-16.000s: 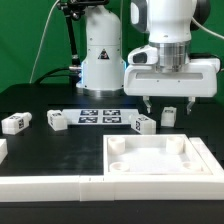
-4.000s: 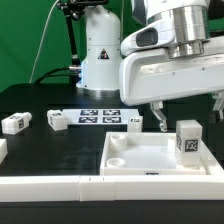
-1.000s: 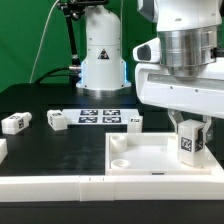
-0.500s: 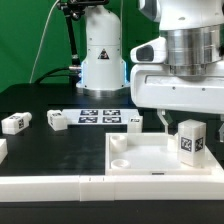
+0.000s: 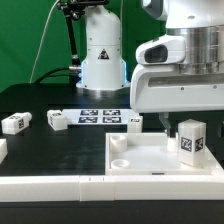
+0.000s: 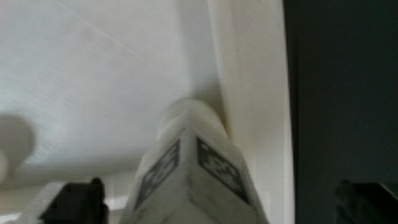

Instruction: Assemble one leg

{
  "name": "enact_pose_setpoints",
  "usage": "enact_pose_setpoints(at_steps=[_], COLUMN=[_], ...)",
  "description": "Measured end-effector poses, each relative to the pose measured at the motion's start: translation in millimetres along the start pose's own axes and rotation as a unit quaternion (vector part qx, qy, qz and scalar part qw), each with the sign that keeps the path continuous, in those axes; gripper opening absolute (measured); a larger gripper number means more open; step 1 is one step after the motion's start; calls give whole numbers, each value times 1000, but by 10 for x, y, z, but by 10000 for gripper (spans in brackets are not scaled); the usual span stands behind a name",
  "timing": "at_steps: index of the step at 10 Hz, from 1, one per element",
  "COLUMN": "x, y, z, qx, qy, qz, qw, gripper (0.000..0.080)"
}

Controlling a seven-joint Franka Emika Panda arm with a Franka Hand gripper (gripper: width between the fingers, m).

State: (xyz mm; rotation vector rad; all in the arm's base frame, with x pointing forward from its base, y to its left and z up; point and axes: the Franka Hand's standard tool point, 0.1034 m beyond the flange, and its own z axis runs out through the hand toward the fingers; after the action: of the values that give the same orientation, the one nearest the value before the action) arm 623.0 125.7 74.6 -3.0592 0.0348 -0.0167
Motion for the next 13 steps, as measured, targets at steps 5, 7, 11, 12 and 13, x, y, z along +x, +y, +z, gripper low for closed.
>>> enact_pose_setpoints(at_steps=[5,7,11,12,13], x=[4,4,12,10,4], y=[30,30,63,65,66], z=[2,2,1,4,10], qx=[0,0,-2,-1,0], qy=[0,0,1,2,7], qz=[-151,-150,-133,-118,-71], qw=[989,989,991,993,997], gripper=[559,424,292,292,292])
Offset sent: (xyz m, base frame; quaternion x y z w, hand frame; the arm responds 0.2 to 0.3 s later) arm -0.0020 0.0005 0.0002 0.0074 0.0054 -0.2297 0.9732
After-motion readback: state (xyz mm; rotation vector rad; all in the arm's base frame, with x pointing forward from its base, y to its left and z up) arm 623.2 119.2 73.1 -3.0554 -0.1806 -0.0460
